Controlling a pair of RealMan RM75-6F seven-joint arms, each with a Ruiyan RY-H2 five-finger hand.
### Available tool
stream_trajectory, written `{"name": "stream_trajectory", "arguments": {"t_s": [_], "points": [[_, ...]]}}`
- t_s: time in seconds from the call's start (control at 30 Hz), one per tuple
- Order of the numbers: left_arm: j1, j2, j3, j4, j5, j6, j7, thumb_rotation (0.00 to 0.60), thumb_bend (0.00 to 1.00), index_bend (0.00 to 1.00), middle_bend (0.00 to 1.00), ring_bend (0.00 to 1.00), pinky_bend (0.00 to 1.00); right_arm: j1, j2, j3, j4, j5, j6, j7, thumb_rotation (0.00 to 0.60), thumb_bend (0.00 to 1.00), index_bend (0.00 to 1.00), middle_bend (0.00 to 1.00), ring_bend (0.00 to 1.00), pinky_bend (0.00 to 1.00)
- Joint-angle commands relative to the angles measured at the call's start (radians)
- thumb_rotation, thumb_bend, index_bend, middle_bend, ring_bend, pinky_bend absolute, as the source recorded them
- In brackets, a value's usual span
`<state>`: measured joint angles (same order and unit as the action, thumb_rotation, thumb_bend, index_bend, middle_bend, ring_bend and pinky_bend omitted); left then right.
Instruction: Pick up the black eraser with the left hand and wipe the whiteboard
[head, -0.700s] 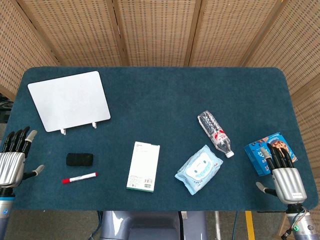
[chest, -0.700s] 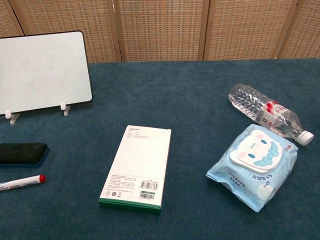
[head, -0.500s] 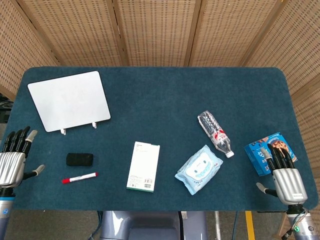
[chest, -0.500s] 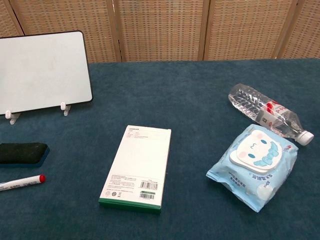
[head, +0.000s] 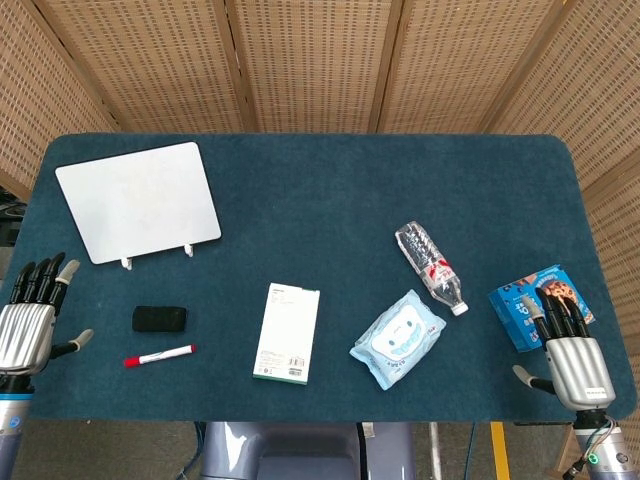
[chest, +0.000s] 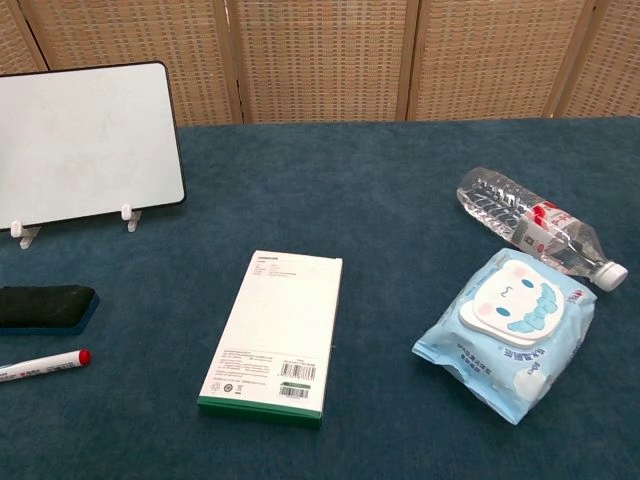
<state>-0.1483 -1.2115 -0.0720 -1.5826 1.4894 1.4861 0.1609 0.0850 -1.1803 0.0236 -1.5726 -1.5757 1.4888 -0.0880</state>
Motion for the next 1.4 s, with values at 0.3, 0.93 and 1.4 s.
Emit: {"name": "stream_trajectory", "arguments": {"t_s": [0.3, 0.93, 1.4], "points": [[0.0, -0.005, 0.0, -0.004, -0.001, 0.0, 0.003, 0.6, 0.11, 0.02, 0.0, 0.0, 0.0, 0.0, 0.003, 0.001, 0.002, -0.001, 0.002, 0.012, 0.6, 0.05, 0.03, 0.0, 0.0, 0.0], [-0.06, 0.09, -0.011, -0.152, -0.055, -0.131, 0.047, 0.6, 0.11, 0.24, 0.0, 0.0, 0.0, -0.002, 0.007, 0.001, -0.008, -0.003, 0.005, 0.009, 0.6, 0.05, 0.03, 0.0, 0.0, 0.0], [-0.155, 0.06, -0.024, -0.142, -0.309, -0.374, 0.111, 0.6, 0.12, 0.28, 0.0, 0.0, 0.0, -0.004, 0.009, -0.001, -0.01, -0.011, 0.009, 0.016, 0.6, 0.05, 0.03, 0.0, 0.0, 0.0]]}}
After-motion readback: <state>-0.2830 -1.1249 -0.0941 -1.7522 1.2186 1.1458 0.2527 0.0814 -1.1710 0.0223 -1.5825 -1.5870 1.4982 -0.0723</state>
